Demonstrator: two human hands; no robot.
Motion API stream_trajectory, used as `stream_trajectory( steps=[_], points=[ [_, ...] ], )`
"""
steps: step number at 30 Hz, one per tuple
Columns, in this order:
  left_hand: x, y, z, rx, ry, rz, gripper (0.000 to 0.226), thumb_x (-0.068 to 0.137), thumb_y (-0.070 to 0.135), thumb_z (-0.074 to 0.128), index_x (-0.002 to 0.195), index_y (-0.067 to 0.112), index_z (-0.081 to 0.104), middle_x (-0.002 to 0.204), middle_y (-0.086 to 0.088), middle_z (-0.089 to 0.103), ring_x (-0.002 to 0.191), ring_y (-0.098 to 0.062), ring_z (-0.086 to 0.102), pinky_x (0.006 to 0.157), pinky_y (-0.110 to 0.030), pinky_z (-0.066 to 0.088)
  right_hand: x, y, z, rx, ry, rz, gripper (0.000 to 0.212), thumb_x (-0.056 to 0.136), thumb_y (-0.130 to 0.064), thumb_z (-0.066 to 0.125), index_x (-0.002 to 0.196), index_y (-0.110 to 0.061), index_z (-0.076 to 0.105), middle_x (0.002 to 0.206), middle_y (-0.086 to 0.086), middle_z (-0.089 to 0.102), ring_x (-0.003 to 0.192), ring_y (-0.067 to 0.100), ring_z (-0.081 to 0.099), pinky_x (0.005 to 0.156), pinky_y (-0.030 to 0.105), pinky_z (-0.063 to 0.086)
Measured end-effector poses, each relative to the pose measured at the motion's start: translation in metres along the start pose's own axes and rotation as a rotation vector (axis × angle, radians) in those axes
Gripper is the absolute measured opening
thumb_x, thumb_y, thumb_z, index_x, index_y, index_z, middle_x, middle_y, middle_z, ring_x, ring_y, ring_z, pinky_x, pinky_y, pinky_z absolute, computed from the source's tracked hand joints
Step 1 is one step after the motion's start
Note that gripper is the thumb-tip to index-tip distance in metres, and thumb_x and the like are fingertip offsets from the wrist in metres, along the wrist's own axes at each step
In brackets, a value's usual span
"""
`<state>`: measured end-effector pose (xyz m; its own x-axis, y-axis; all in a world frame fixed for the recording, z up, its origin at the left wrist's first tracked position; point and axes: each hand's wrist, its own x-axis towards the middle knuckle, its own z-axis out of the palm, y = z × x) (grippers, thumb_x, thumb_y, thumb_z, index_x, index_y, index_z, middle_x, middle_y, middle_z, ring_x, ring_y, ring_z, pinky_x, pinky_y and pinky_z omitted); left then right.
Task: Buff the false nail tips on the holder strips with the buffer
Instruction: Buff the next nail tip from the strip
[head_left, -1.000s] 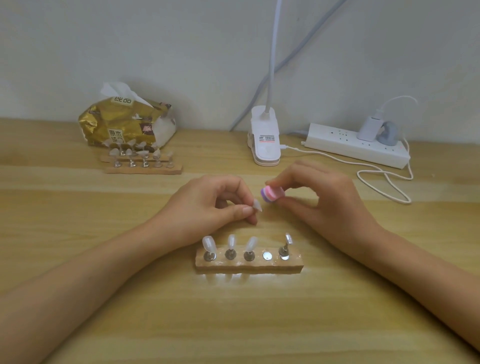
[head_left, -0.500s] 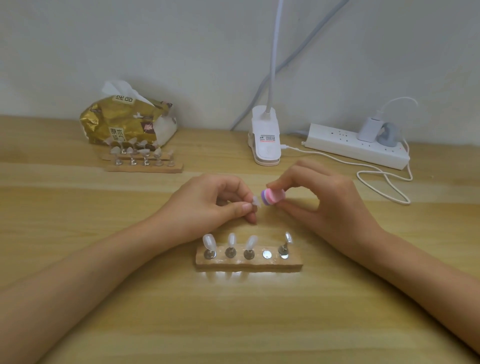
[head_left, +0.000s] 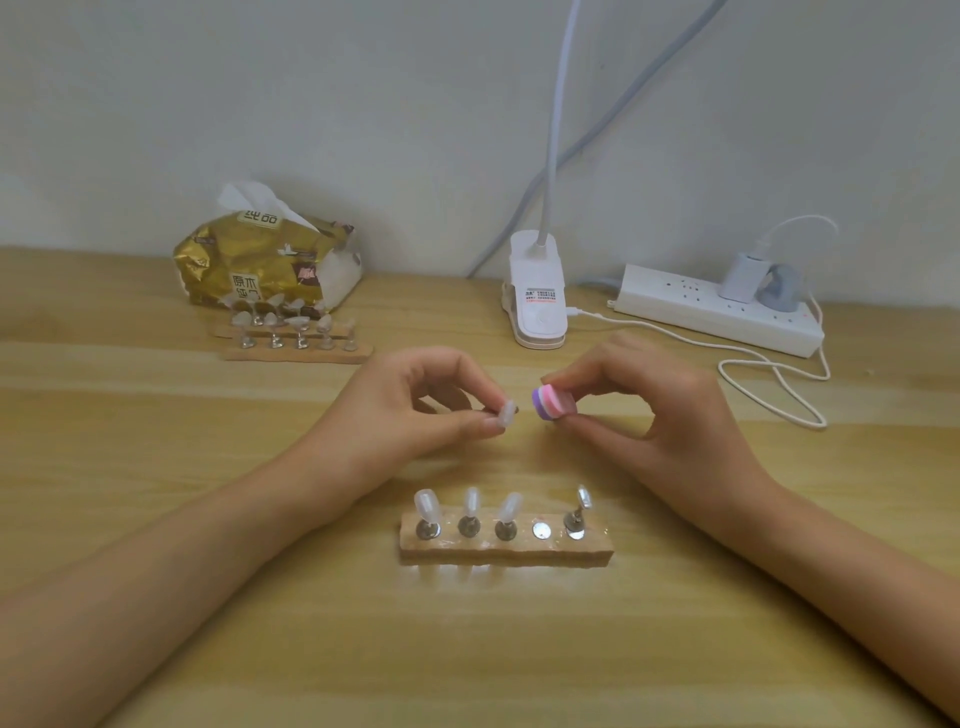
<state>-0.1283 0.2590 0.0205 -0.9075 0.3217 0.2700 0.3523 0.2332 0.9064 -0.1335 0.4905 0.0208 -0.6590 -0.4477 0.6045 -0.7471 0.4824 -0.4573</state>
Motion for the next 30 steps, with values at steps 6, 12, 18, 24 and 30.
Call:
stream_trajectory(
  steps=[6, 12, 18, 24, 30],
  points=[
    [0.002, 0.000, 0.004, 0.089, -0.012, -0.024, 0.010, 0.079, 0.011, 0.078, 0.083, 0.017, 0.071, 0.086, 0.006, 0.075, 0.071, -0.016, 0.069, 0.073, -0.032, 0.056, 0.001, -0.001, -0.001, 0.015, 0.048, -0.060, 0.015, 0.086, -0.007, 0.077, 0.101, -0.006, 0.073, 0.094, 0.008, 0.069, 0.090, 0.016, 0.067, 0.080, 0.034, 0.055],
    [0.004, -0.002, 0.009, 0.082, -0.009, -0.072, 0.009, 0.076, 0.015, 0.081, 0.079, 0.020, 0.073, 0.072, 0.006, 0.073, 0.063, -0.015, 0.060, 0.059, -0.028, 0.050, 0.002, 0.000, 0.006, -0.094, 0.019, -0.169, 0.014, 0.086, -0.007, 0.078, 0.099, -0.011, 0.074, 0.097, 0.003, 0.067, 0.091, 0.017, 0.066, 0.077, 0.037, 0.053],
    [0.004, -0.001, 0.009, 0.038, -0.011, -0.078, 0.009, 0.078, 0.016, 0.080, 0.075, 0.015, 0.072, 0.070, -0.001, 0.074, 0.056, -0.011, 0.055, 0.049, -0.020, 0.046, 0.001, -0.001, 0.009, -0.104, 0.013, -0.217, 0.010, 0.090, -0.009, 0.076, 0.099, -0.010, 0.075, 0.097, 0.003, 0.067, 0.090, 0.017, 0.067, 0.076, 0.037, 0.054],
    [0.003, 0.001, 0.009, 0.025, -0.020, -0.072, 0.006, 0.078, 0.020, 0.078, 0.080, 0.017, 0.074, 0.074, 0.001, 0.075, 0.058, -0.013, 0.053, 0.053, -0.023, 0.044, 0.000, -0.002, 0.008, -0.107, 0.023, -0.228, 0.011, 0.089, -0.008, 0.076, 0.099, -0.009, 0.075, 0.096, 0.004, 0.068, 0.089, 0.016, 0.067, 0.077, 0.034, 0.054],
    [0.002, 0.001, 0.010, 0.016, 0.002, -0.092, 0.008, 0.080, 0.021, 0.078, 0.085, 0.016, 0.075, 0.076, 0.002, 0.076, 0.064, -0.024, 0.065, 0.056, -0.024, 0.047, 0.003, 0.000, 0.010, -0.103, 0.034, -0.229, 0.009, 0.089, -0.007, 0.077, 0.098, -0.009, 0.075, 0.094, 0.004, 0.069, 0.089, 0.017, 0.068, 0.076, 0.036, 0.054]
  ],
)
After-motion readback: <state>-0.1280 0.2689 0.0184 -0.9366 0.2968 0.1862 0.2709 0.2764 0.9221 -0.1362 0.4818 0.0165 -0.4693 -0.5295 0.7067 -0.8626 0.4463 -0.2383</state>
